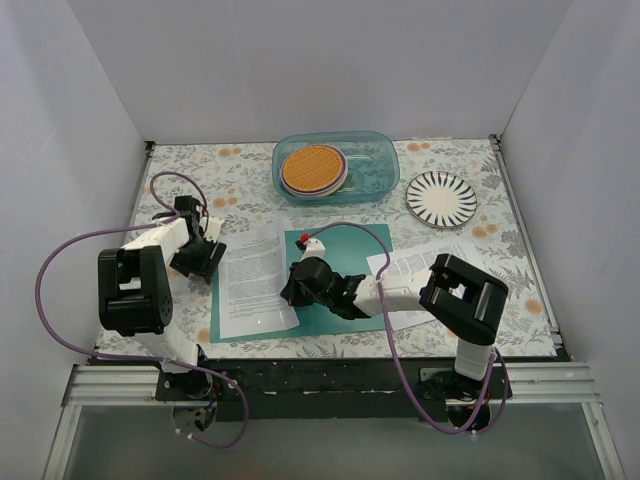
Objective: Put the files into the folder
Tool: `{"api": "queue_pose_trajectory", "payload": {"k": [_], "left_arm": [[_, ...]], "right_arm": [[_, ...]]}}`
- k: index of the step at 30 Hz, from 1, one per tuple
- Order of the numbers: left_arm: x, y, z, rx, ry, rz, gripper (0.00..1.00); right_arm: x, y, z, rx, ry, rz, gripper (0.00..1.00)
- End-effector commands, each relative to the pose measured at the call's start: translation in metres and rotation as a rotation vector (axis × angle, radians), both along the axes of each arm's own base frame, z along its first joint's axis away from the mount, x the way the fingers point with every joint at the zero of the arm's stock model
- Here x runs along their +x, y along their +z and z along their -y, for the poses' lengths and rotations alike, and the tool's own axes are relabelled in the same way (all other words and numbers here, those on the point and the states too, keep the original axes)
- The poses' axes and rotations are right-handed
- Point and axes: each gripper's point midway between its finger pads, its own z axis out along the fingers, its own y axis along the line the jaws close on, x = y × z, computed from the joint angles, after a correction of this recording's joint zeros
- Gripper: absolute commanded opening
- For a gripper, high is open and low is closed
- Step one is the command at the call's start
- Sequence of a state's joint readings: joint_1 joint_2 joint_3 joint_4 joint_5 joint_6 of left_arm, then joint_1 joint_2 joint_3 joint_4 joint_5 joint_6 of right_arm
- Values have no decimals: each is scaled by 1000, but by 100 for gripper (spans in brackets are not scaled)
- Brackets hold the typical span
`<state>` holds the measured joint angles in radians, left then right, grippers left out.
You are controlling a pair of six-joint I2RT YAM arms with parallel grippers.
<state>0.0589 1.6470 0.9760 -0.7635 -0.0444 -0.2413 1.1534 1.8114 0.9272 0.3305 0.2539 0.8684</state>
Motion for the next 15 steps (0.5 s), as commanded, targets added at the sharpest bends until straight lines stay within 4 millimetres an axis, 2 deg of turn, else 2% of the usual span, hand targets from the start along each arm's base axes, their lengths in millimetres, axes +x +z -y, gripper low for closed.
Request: {"api": "queue_pose_trajectory", "payload": {"k": [1,4,5,7,8,15], "left_arm": [[6,6,-1,-11,4,16,63],[0,4,0,-11,6,9,63],[-2,5,0,-11,6,12,63],[-5,5,0,-11,4,10,63],[-8,4,1,-14,4,4,63],[-18,6,6,-39,-2,0,61]], "right_arm": [[5,2,-1,20,-56,3,1],[10,0,1,20,-102,-15,1],[9,-7,3,-5,-114,-33,1],[13,-4,-4,-3,-141,-62,1],[10,-20,3,-76,-157,-94,1],[6,-19,0,-74,-180,-135,1]]}}
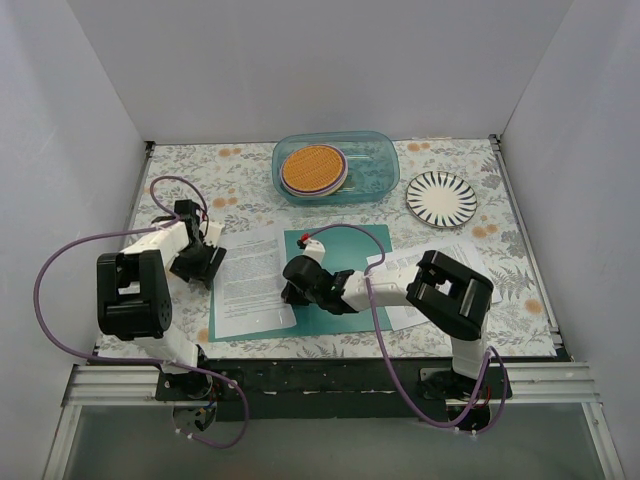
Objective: Put the files into the folder
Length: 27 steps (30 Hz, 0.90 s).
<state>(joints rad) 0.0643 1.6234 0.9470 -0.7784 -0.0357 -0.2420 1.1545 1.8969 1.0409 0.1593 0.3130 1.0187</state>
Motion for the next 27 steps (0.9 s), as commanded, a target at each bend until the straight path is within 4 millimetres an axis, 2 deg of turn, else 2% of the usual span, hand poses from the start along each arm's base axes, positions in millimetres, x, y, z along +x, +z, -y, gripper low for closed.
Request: {"api": "queue_pose_trajectory", "payload": {"k": [1,13,19,27], "left_arm": [[-8,8,5,-29,-6,21,61],[-16,4,6,-29,-6,19,61],[-17,8,6,-32,-2,29,61],[-20,10,14,-72,-4,24,61]], "right_arm": [[-2,5,1,-8,-45,-20,1],[-16,12,22,-80,-60,-25,1],[-21,16,15,-81,-37,-21,1],[-19,6,3,-84,-21,-34,1]]}}
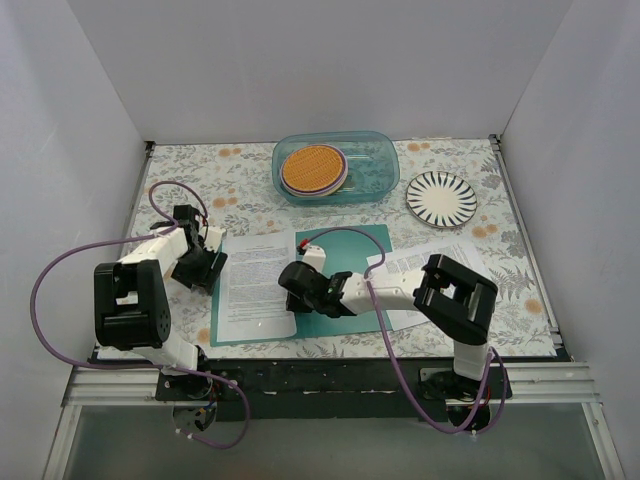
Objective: Put the files into the folder
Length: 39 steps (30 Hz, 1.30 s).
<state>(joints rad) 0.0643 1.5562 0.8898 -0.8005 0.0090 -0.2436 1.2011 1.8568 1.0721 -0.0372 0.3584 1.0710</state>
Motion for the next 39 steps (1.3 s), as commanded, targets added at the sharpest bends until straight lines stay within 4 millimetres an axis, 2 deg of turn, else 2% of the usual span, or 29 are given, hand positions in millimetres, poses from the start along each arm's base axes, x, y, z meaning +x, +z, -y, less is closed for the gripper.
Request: {"api": "queue_pose_trajectory", "payload": {"k": [1,7,15,22,27,33,39], "left_arm": [[0,9,5,-29,1,36,61],[-3,7,6,-36,2,27,61],[-4,6,7,-40,0,26,61],[3,7,7,-43,2,34,61],[16,22,9,-60,11,64,61],[18,41,6,-55,2,98,62],[-9,23,-4,9,-19,74,62]], "right_arm": [[5,6,-15,19,0,7,1],[10,4,-22,23,-6,-16,1],[6,3,-22,21,-4,-38,1],[-1,8,-17,1,46,-4,1],[-5,3,-6,-40,41,-16,1],[-7,-5,6,-86,16,-34,1],[-11,-9,16,-114,-21,-60,1]]}}
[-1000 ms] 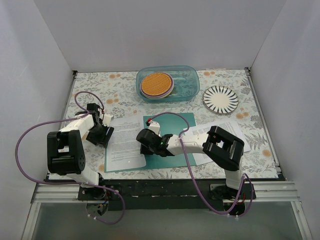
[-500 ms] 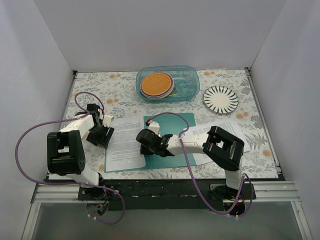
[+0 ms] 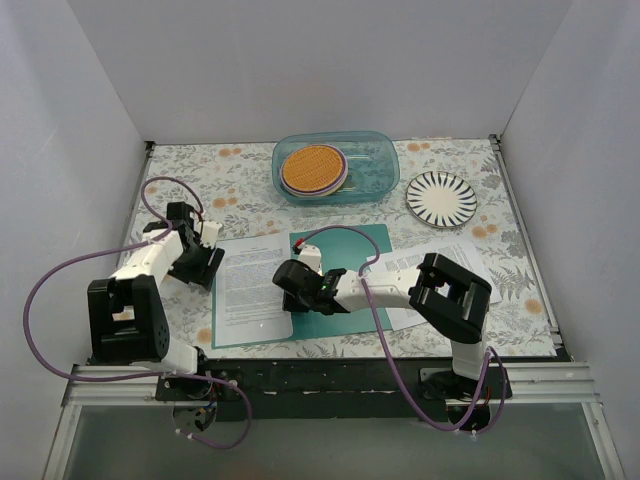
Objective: Put the files into the folder
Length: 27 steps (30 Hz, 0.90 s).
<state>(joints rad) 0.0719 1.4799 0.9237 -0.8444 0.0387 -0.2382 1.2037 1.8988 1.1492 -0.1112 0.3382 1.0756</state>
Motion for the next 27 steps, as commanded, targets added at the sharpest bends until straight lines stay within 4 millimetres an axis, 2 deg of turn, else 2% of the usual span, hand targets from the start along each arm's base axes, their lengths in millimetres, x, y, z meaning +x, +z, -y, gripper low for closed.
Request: {"api": "queue_pose_trajectory", "payload": {"k": [1,2,5,8,9,11,12,13,14,16,17,21,23,25,26,27], "left_arm": [[-18,-5,-11,61,-11,3,62],[-26,-11,-11,60,-13,-16,62],[-29,-16,-9,49,-2,-23,62],[-25,-20,-6,37,14,-38,62],[-16,-16,0,0,14,-22,61],[-11,-18,3,-17,27,-35,61],[-3,-14,4,-21,28,-19,61],[0,-13,5,-28,32,-18,61],[2,-13,7,-34,34,-21,61],[9,-10,10,-42,37,-8,61],[10,-10,10,-42,38,-8,60],[19,-11,13,-61,57,-9,59],[28,-2,14,-68,69,11,59],[32,10,16,-78,73,23,59],[43,24,17,-85,71,61,59],[45,31,21,-106,71,71,59]], "right_arm": [[-9,-9,25,-84,-42,-36,1],[-11,-10,26,-85,-47,-43,1],[-16,-14,25,-87,-49,-77,1],[-19,-16,19,-95,-35,-85,1],[-21,-16,20,-106,-31,-92,1],[-22,-18,20,-117,-23,-98,3],[-23,-19,21,-124,-20,-102,9],[-22,-19,23,-129,-24,-101,17],[-22,-18,23,-131,-22,-98,29],[-20,-14,26,-137,-21,-84,41],[-20,-14,27,-143,-15,-81,51],[-19,-12,37,-195,-9,-65,60],[-17,-9,42,-206,-7,-55,64],[-14,-5,50,-243,-9,-41,67],[-11,1,50,-249,-9,-26,72],[-9,4,57,-281,-17,-11,72]]}}
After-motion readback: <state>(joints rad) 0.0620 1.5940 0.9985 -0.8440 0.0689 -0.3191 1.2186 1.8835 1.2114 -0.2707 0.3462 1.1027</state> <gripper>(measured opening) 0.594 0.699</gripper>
